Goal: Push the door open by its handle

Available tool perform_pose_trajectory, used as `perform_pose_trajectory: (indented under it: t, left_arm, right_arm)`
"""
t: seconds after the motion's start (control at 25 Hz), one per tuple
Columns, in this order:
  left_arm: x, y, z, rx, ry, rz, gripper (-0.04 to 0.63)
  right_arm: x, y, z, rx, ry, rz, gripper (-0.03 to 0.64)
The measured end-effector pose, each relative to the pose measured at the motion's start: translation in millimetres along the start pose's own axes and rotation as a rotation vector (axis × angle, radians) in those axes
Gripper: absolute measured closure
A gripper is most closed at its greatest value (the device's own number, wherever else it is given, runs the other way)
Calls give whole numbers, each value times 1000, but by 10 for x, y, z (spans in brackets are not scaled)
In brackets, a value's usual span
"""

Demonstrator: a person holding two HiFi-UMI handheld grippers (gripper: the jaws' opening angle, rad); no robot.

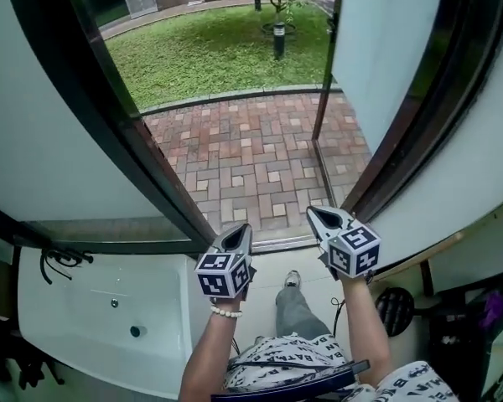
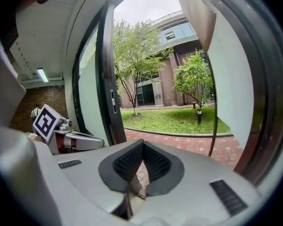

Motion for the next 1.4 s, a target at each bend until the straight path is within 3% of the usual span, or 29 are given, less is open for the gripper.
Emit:
perform_pose_trajectory:
  t: [0.2,0.44,0.64,1.04,1.4]
  left_arm:
    - [-108,268,618,10,20,4,606]
    - [-263,435,1052,1,46,2,605]
    - [-521,626,1267,5,50,2,604]
    - [-956,945,1546,-6,-47,16,604]
    - [-1304,1146,1920,-25,-70,10,604]
  right_arm:
    - [609,184,353,27,15,11,614]
    - [996,378,616,33,12,-12,614]
    - [1157,545,853,31,-8,-24,614]
    - [1196,845,1431,81,-24,-20,614]
    - [1349,1039,1882,65,-46,-24,614]
Point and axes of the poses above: the fingertips, and each gripper's own axes: z backward along the fingers, x to its left, y out of its underside, the point moved 5 cm from there along z, backward along the fingers, and after that the axes turned 6 degrees about -y, right-handed, at the moved point
